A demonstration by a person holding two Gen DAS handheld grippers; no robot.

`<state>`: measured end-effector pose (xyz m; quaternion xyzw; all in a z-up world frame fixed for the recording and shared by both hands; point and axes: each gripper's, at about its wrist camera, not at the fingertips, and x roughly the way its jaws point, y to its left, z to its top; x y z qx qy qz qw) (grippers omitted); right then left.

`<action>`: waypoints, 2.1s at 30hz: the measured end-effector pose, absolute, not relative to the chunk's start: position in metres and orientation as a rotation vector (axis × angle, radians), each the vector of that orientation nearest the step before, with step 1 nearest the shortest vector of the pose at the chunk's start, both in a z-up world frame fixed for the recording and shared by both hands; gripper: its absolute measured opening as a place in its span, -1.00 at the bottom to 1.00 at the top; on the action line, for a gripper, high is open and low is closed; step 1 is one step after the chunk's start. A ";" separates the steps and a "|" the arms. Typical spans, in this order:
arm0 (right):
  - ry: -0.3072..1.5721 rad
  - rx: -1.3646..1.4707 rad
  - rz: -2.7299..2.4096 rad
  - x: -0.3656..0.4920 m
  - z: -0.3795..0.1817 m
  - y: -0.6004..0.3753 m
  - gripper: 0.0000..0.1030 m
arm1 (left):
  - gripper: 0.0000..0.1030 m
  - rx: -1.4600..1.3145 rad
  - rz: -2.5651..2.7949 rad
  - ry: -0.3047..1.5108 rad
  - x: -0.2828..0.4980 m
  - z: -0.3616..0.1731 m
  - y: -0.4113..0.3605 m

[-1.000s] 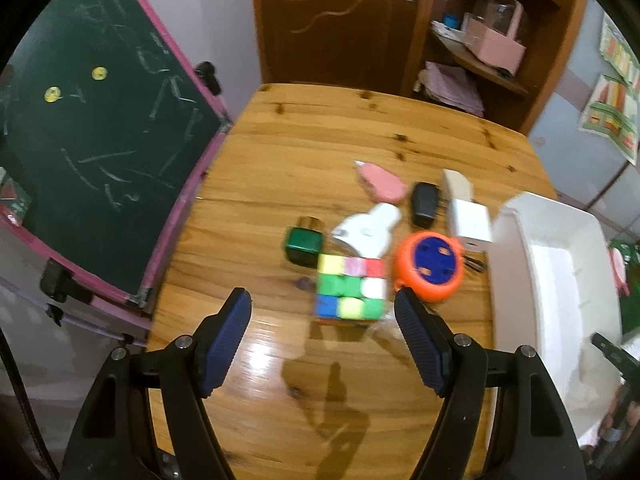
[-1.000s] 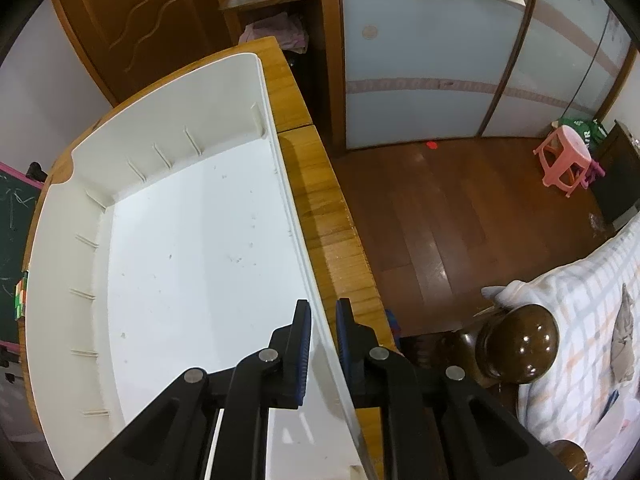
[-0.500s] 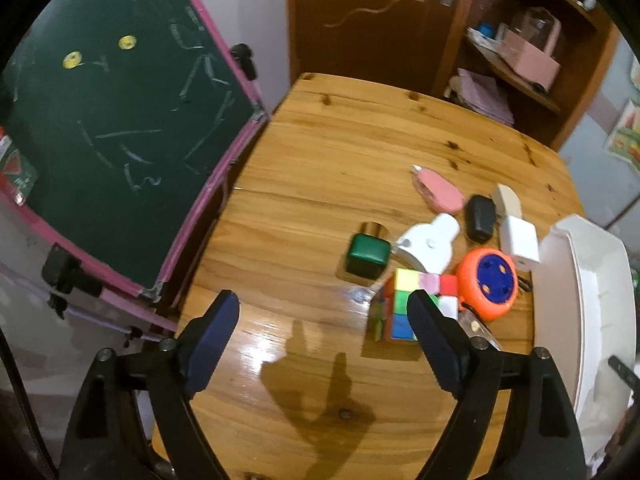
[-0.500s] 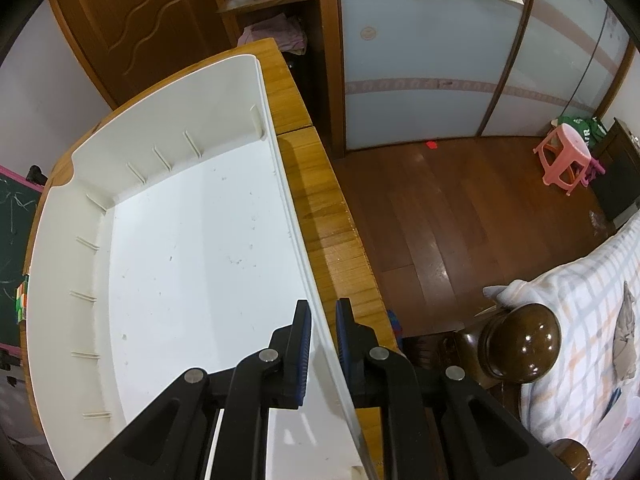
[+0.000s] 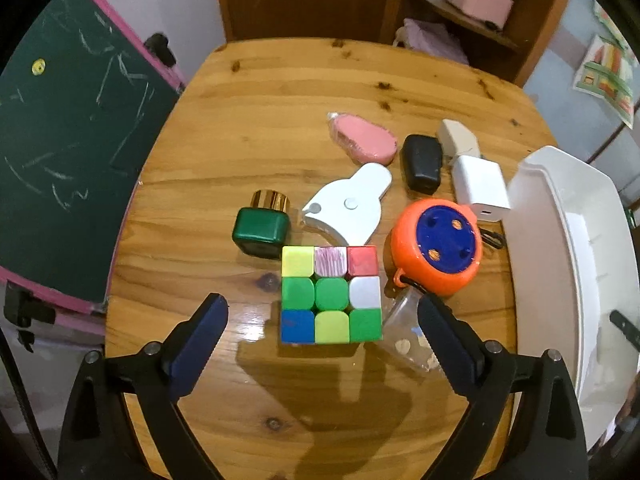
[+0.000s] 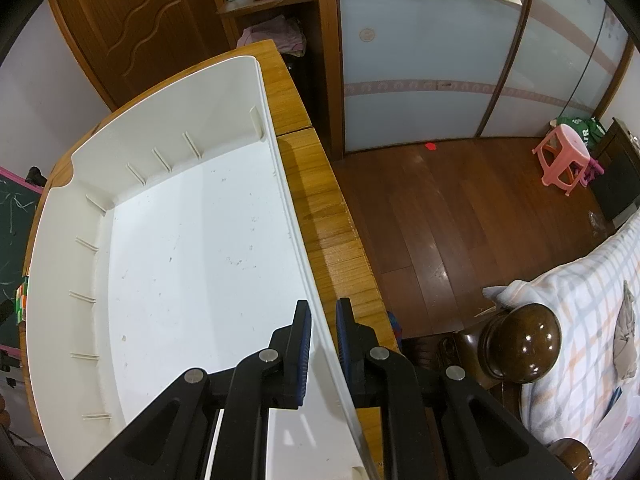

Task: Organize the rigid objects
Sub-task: 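Lower the left gripper around the Rubik's cube and close it, then lift the Rubik's cube with the left gripper and carry it over the white bin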

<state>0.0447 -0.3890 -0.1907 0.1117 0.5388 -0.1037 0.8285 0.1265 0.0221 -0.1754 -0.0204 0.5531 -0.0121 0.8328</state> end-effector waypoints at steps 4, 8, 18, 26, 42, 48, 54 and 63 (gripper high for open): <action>1.144 0.238 -0.220 0.045 -0.191 -0.389 -0.75 | 0.85 -0.059 0.000 1.213 0.135 -0.188 0.025; 1.143 0.238 -0.220 0.044 -0.191 -0.390 -0.75 | 0.85 -0.086 0.008 1.273 0.141 -0.203 0.027; 1.140 0.250 -0.222 0.045 -0.192 -0.389 -0.74 | 0.21 -0.145 0.006 1.339 0.148 -0.218 0.027; 1.139 0.244 -0.225 0.045 -0.192 -0.389 -0.73 | 0.19 -0.063 0.045 1.306 0.140 -0.210 0.015; 1.137 0.237 -0.228 0.044 -0.192 -0.387 -0.73 | 0.19 -0.025 -0.090 1.074 0.069 -0.085 0.001; 1.137 0.233 -0.229 0.044 -0.191 -0.387 -0.73 | 0.19 -0.036 -0.231 0.944 0.046 -0.018 -0.029; 1.136 0.233 -0.228 0.044 -0.191 -0.387 -0.72 | 0.19 -0.014 -0.360 0.846 0.028 0.025 -0.067; 1.136 0.229 -0.230 0.044 -0.191 -0.387 -0.72 | 0.19 0.021 -0.506 0.870 0.025 0.016 -0.132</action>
